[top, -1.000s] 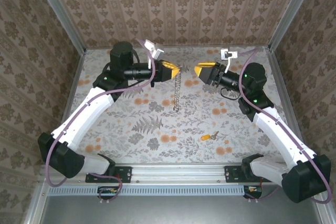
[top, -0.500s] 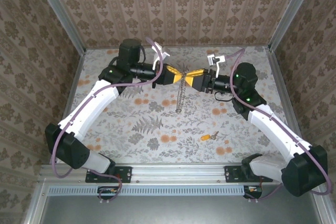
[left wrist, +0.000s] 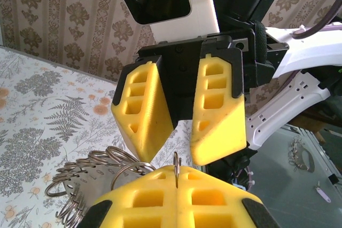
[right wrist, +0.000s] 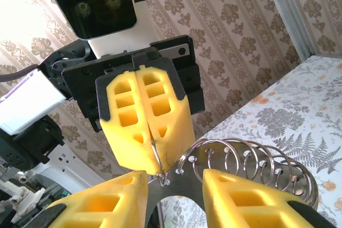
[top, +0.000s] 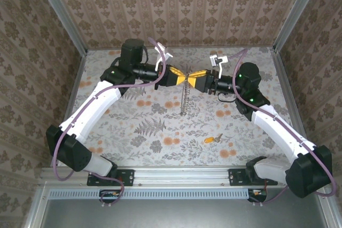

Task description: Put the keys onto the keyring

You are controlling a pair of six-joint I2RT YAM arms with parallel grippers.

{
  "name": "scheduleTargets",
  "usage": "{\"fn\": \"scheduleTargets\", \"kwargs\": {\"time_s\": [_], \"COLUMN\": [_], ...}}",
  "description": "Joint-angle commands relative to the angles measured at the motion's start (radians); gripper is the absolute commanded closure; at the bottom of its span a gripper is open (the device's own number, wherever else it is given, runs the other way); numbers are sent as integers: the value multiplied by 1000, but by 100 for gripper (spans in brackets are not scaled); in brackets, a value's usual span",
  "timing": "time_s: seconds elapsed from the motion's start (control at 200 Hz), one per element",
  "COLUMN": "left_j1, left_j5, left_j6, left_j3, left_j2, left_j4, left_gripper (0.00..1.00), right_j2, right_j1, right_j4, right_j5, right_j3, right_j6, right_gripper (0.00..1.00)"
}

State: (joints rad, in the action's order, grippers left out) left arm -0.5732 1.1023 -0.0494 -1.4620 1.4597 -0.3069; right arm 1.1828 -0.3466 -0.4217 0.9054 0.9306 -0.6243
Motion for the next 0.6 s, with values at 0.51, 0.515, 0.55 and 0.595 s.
{"fn": "scheduleTargets", "kwargs": {"time_s": [0.51,0.515,0.55,0.595], "left_j1": [-6,-5,-10,-17], "left_j5": [-161,-162,-175,-192], "left_j6": [-455,-458,-462,-469], "left_j3": [203,203,203,204], "left_j2": [-138,-138,-142,-148], "left_j4": [681,681,682,683], "left_gripper": [100,100,100,100], "right_j2": [-163,-162,-159,-152], "right_j1": [48,47,47,48], "right_j4": [-178,-180,-190,-200], "right_j5": [-271,-271,-270,-264], "right_j3": [-109,-110,-110,-108], "right_j6": [-173,-175,-182,-190], "right_gripper": [69,69,69,70]}}
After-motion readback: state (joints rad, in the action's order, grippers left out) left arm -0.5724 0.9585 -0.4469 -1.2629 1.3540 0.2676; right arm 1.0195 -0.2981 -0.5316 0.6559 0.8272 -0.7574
